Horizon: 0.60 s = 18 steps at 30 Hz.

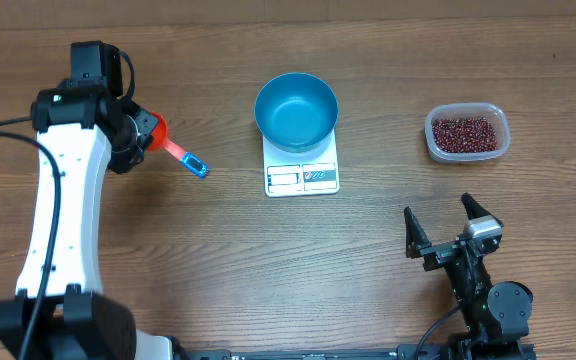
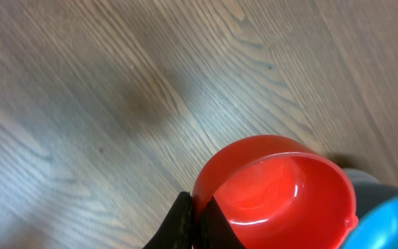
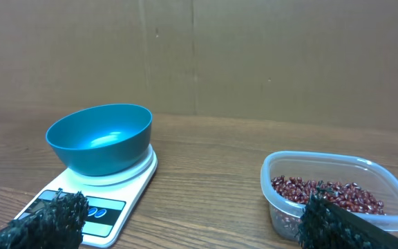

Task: Scoop item into bowl and weigh 150g on scale
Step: 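Lift the red scoop and carry it right toward the scale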

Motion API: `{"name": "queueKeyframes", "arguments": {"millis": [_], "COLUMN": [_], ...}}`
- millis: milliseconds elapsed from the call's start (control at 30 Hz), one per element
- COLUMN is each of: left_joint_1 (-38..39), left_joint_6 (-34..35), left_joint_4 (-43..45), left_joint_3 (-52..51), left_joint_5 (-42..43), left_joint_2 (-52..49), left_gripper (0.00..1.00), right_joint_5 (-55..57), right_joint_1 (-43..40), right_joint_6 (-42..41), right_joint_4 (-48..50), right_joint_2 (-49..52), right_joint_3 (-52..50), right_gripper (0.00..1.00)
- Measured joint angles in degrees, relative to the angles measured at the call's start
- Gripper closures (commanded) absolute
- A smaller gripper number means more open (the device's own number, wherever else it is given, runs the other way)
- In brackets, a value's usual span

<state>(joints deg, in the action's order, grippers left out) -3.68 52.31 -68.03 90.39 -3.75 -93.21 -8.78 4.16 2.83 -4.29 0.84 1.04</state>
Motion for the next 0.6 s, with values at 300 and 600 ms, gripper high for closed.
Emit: {"name": "queueKeyframes", "arguments": {"millis": [300, 600], "left_joint_1": [5.75, 11.65], "left_joint_6": [3.06, 3.32], "left_joint_4": [-1.25, -1.2], "left_joint_3": [0.0, 0.0], "left_joint_5": [0.0, -0.92], "left_joint_2": [1.38, 1.38], "left_gripper": [0.96, 0.96], "right_joint_5": [0.0, 0.02], "right_joint_1": [0.0, 0.0], "right_joint_6": [-0.02, -0.02], "right_joint_4": [0.02, 0.0], "right_joint_2": [0.0, 0.0], "right_joint_3": [0.0, 0.0], "right_gripper": [0.0, 0.0]}}
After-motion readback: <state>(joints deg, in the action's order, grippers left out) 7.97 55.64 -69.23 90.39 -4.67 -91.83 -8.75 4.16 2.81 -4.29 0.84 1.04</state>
